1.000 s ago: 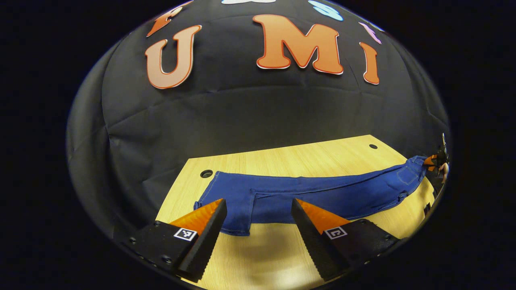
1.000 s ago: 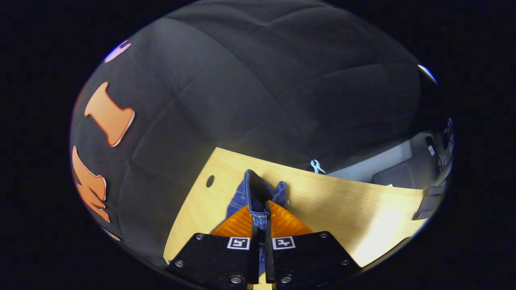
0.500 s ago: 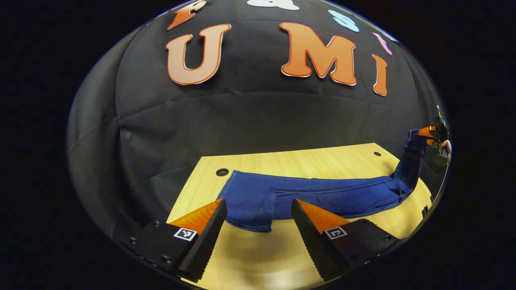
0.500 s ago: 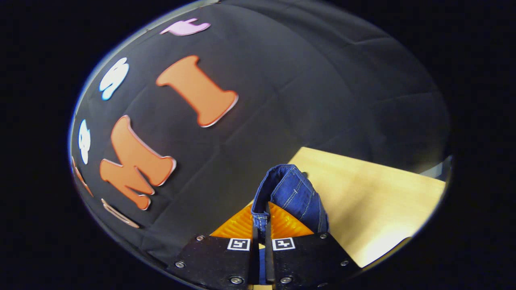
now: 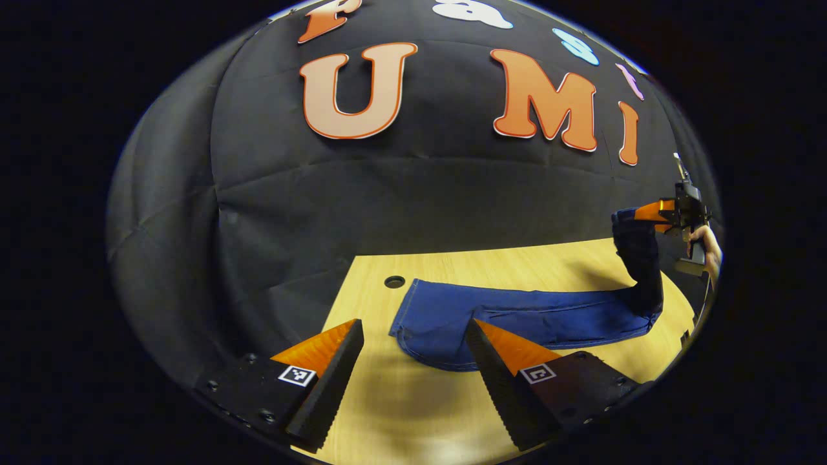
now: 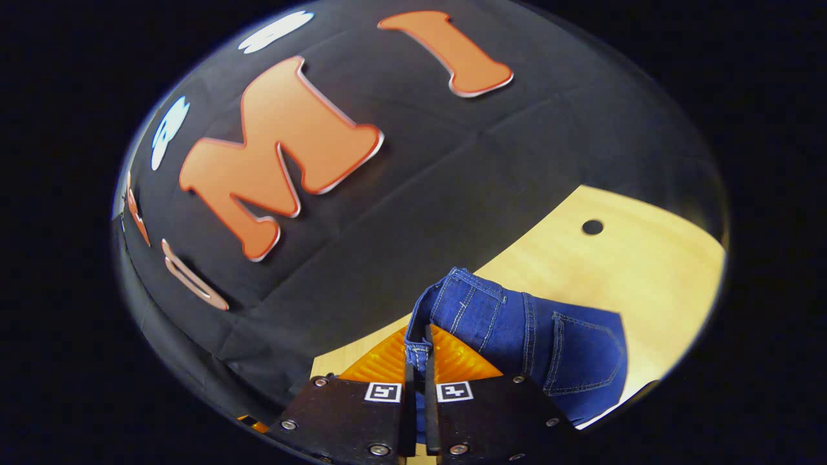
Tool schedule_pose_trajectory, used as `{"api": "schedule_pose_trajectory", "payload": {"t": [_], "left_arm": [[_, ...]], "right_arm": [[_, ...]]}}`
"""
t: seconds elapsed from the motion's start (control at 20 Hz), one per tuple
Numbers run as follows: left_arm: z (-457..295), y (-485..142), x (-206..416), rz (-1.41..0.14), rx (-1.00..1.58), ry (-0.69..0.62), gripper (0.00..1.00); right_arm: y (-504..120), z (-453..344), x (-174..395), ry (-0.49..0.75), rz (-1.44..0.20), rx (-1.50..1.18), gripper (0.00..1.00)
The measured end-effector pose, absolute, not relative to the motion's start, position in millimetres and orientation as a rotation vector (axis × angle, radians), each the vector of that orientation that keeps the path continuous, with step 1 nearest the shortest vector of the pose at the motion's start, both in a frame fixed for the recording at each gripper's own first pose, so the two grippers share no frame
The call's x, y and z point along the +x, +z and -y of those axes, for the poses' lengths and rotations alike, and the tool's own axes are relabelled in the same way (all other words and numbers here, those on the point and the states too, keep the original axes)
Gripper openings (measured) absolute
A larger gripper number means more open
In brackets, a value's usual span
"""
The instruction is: Grasp the waist and the cuffs of the jeans and fold them to make the two legs overlap; first hold the waist and fold one-third of the jeans toward the cuffs, then hold the cuffs and fold the remaining one-third in the same direction to finish folding.
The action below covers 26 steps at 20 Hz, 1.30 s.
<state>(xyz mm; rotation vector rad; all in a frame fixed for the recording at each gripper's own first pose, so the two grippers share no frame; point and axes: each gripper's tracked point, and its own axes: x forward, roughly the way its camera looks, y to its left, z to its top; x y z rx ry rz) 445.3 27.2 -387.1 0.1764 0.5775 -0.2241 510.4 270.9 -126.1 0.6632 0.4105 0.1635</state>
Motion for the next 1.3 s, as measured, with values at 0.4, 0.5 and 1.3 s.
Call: {"api": "schedule_pose_trajectory", "payload": {"t": [0.4, 0.5, 1.3], "left_arm": [[-57, -389, 452, -0.596, 0.165, -0.206, 0.99], [-64, -395, 452, -0.612, 0.151, -0.196, 0.98], [-43, -508, 500, -0.863, -0.298, -0.249, 0.98]], "right_arm": [[-240, -358, 491, 0.206, -0.663, 0.498, 0.06], [-266, -370, 486, 0.211, -0.694, 0.464, 0.06], [-218, -346, 448, 0.34, -0.673, 0.396, 0.97]]}}
